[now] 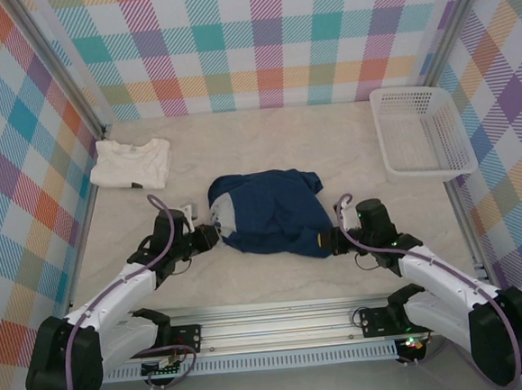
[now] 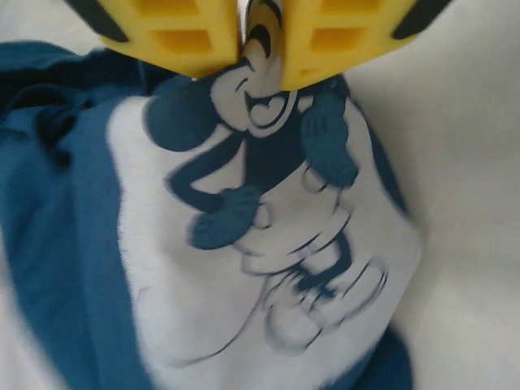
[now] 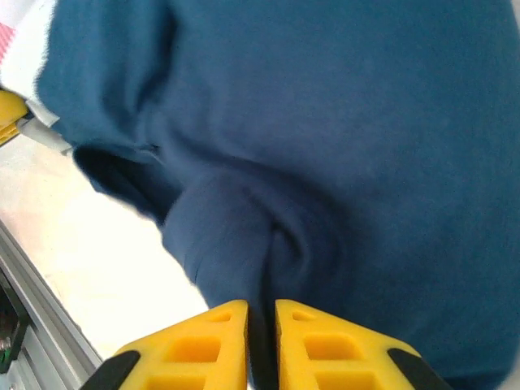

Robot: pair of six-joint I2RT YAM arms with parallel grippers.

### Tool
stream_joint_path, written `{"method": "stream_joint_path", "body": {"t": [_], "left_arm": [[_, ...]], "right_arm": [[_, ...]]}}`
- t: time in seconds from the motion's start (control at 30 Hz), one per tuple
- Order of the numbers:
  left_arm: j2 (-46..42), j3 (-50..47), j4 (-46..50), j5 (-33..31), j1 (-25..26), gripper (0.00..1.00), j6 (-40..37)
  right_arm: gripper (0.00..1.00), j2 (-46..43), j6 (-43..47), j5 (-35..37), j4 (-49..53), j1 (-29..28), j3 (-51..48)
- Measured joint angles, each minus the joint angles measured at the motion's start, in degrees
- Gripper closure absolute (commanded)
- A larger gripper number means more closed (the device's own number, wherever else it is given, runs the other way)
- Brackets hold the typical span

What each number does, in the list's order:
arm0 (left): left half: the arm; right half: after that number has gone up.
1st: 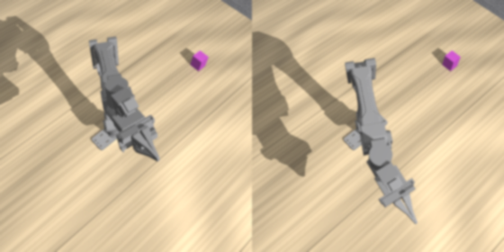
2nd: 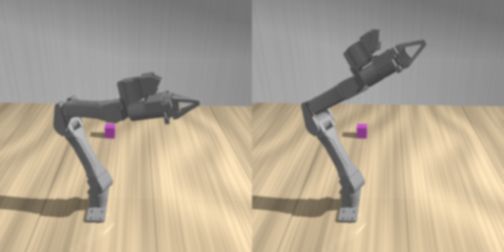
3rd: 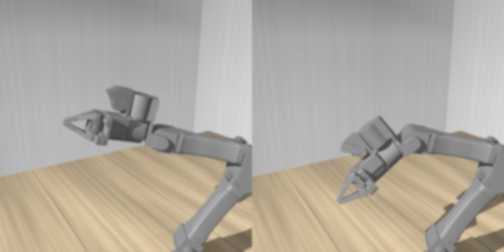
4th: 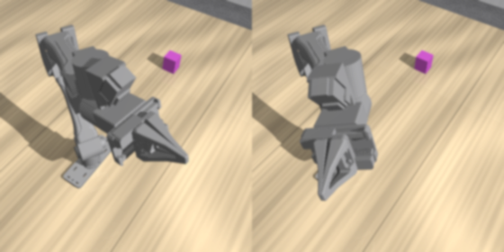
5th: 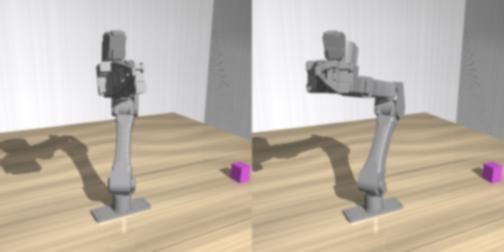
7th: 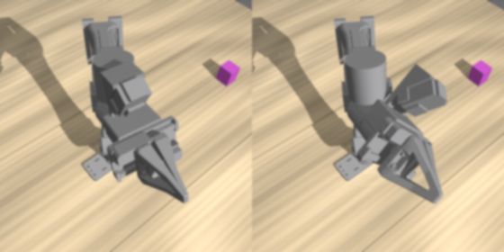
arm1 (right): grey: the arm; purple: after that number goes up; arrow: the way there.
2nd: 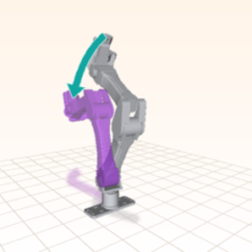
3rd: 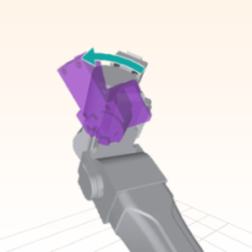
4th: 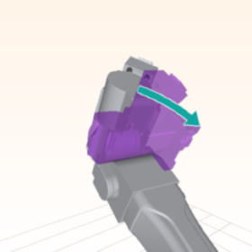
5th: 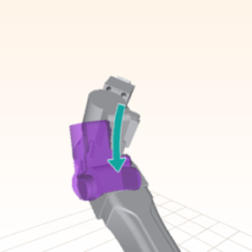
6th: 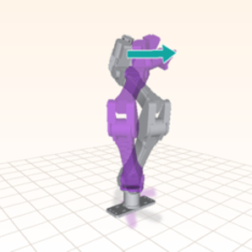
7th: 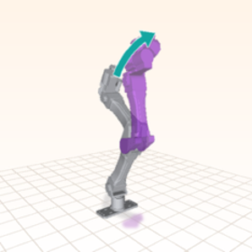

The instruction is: Fold the inside-out t-shirt

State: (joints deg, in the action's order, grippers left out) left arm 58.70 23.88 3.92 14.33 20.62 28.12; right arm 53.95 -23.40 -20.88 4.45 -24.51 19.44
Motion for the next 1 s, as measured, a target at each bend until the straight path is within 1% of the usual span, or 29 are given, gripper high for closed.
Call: {"method": "stream_joint_path", "body": {"t": [0.03, 0.07, 0.13, 0.2, 0.3, 0.37, 0.43, 0.5, 0.57, 0.7, 0.8, 0.9, 1.0], "left_arm": [[0.02, 0.09, 0.85, -0.35, 0.15, 0.57, -0.35], [0.0, 0.44, 1.46, -0.81, 0.26, 0.53, -0.39], [-0.04, 2.23, 2.82, -1.97, 0.76, 0.44, -1.01], [-0.04, 4.63, 3.96, -3.26, 2.56, 0.38, -2.21], [0.83, 9.57, 4.79, -5.77, 9.16, 0.36, -5.22], [3.96, 13.55, 4.94, -7.74, 14.88, 0.36, -7.48], [7.52, 16.33, 4.74, -8.76, 19.67, 0.39, -9.57], [10.12, 17.18, 4.74, -9.11, 23.1, 0.42, -10.64], [12.22, 17.16, 4.98, -9.11, 25.79, 0.43, -11.28], [18.12, 17.18, 3.1, -7.87, 31.04, 0.43, -10.67], [24.98, 18.08, -0.92, -5.55, 34.18, 0.39, -7.78], [32.22, 20.59, -4.66, -3.82, 35.98, 0.37, -4.42], [37.46, 22.97, -7.39, -2.1, 36.63, 0.35, -2.12]], "right_arm": [[0.71, 0.0, -0.83, 0.37, 0.61, -0.26, 0.0], [0.67, 0.0, -1.29, 0.59, 0.79, -0.35, 0.22], [0.6, -0.24, -1.7, 1.53, 2.05, -0.46, 1.44], [0.56, -0.85, -1.4, 2.6, 3.69, -0.5, 3.15], [0.52, -1.62, -0.72, 4.42, 4.81, -1.11, 6.45], [0.52, -0.28, -0.13, 5.38, 4.7, -2.32, 8.46], [0.52, 2.25, 0.17, 6.19, 4.24, -4.72, 9.92], [0.52, 4.76, 0.28, 7.15, 4.28, -7.45, 10.14], [0.5, 6.54, 0.31, 7.63, 4.74, -9.03, 10.14], [0.49, 6.99, 0.33, 10.08, 5.11, -9.22, 10.16], [0.49, 7.69, 0.33, 11.39, 7.23, -7.13, 11.39], [0.48, 7.89, 0.33, 11.45, 8.57, -1.62, 13.42], [0.48, 7.65, 0.33, 10.95, 8.59, 3.41, 14.67]]}}
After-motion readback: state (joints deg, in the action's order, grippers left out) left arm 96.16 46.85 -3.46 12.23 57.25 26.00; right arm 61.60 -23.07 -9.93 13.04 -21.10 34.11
